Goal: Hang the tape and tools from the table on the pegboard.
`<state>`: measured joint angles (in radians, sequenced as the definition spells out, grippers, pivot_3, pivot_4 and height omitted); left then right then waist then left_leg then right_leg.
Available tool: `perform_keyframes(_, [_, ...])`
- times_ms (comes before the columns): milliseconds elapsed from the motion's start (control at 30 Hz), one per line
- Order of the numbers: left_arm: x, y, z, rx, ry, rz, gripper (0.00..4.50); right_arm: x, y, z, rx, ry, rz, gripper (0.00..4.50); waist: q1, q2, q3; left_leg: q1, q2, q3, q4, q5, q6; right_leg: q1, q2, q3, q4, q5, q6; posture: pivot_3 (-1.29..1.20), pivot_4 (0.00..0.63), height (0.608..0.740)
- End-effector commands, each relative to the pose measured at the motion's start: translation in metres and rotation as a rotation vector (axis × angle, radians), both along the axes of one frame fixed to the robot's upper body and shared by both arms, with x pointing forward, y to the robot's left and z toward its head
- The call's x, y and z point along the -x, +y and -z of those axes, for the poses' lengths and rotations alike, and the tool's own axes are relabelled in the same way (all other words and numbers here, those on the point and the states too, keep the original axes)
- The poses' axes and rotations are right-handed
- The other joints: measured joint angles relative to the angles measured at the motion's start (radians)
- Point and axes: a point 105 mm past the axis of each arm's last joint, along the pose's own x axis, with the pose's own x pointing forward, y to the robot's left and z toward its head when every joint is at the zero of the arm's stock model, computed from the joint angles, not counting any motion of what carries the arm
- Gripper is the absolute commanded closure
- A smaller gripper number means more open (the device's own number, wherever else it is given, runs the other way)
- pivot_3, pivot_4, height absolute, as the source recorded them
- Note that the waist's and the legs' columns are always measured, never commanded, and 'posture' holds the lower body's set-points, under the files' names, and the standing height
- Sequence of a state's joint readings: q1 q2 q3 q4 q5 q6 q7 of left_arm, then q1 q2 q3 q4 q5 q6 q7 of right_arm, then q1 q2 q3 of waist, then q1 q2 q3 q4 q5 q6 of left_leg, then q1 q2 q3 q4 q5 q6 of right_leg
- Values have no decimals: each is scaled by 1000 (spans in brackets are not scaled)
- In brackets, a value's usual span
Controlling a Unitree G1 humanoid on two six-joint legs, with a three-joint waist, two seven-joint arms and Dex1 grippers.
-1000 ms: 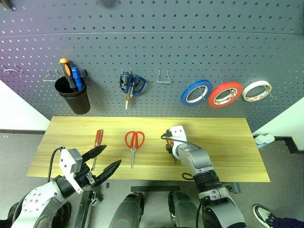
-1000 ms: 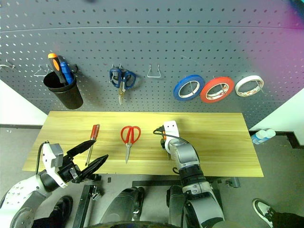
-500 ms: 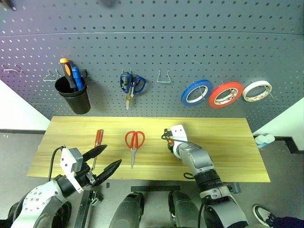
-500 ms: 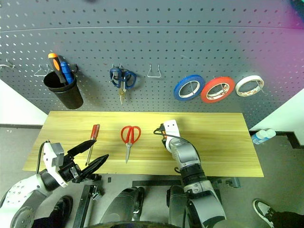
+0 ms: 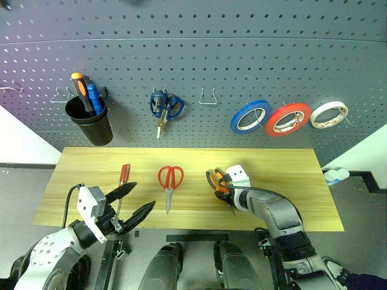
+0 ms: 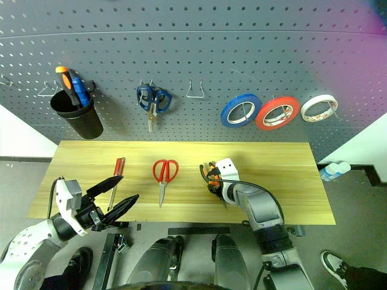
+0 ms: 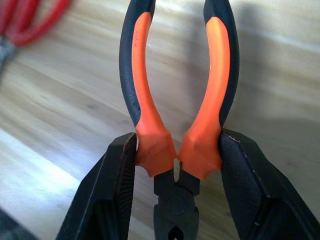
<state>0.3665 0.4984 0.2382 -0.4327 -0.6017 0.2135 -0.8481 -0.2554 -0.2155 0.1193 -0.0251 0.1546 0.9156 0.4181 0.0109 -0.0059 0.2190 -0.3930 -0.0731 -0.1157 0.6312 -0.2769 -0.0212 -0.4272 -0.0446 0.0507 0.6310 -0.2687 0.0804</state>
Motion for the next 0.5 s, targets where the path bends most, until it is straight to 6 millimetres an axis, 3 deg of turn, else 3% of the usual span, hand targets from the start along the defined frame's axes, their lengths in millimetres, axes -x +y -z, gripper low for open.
perform_keyframes(33, [0,-1,-3,6,-12,15,0,0,7,-24,-80,-130,-74,2409,0,0,0,0,0,0,0,0,0,0,0,0,0,0,0,71,232,740])
perform_keyframes(200, [-2,2,-3,8,-13,12,0,5,5,-33,-206,-179,-76,2409,-1,-1,0,0,0,0,0,0,0,0,0,0,0,0,0,56,225,740])
perform_keyframes(367, [-5,6,-5,19,-16,4,0,5,-6,-51,-285,-360,-68,2409,-1,-1,0,0,0,0,0,0,0,0,0,0,0,0,0,44,219,740])
perform_keyframes(500, [-9,4,-8,23,-38,8,0,10,-11,-52,-385,-401,-48,2409,-1,-1,0,0,0,0,0,0,0,0,0,0,0,0,0,38,211,740])
